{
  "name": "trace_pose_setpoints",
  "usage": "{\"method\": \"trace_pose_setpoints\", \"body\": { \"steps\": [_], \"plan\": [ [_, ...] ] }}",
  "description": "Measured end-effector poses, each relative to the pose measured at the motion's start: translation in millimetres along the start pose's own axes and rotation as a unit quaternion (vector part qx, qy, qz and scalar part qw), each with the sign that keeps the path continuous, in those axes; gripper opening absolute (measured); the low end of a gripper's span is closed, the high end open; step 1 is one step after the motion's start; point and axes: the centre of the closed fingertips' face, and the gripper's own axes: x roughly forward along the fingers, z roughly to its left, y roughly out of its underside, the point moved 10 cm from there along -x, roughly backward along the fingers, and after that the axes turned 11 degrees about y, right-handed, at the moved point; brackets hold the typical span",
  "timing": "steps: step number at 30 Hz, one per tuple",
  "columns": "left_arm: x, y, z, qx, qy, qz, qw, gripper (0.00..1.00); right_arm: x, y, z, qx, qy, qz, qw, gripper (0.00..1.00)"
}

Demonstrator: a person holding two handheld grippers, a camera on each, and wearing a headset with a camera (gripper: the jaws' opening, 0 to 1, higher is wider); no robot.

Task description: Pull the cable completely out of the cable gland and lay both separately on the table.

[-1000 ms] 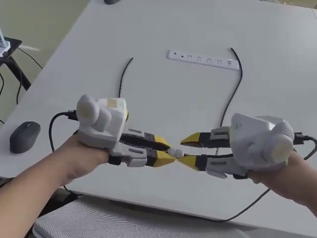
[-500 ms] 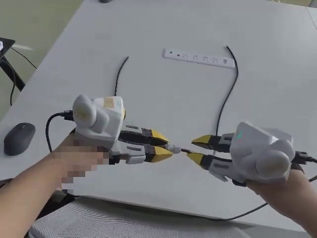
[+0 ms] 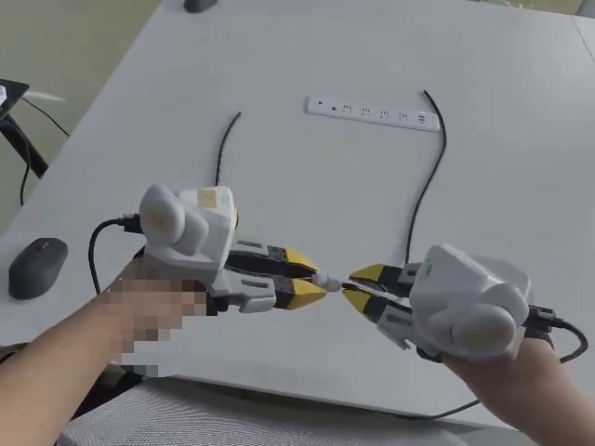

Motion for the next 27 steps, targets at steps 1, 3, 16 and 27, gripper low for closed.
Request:
{"method": "trace_pose_setpoints", "body": {
  "steps": [1,3,16,27],
  "plan": [
    [-0.1,0.1,0.1,-0.001,0.0,0.0,1.0,0.15,0.3,-0.1,0.5,-0.002,0.0,0.001,1.0,0.03],
    [-0.2,0.0,0.0,-0.003,-0.001,0.001,1.0,0.15,0.8,-1.0,2.0,-0.008,0.002,0.001,1.0,0.02],
    [-3.3,2.6,1.7,-0.003,-0.007,0.014,0.9999,0.15,8.6,-7.5,10.8,-0.072,0.012,0.007,0.9973,0.01],
    [1.8,5.7,0.3,-0.011,-0.006,0.018,0.9998,0.15,9.2,0.7,10.1,-0.042,0.005,0.011,0.999,0.0]
  ]
}}
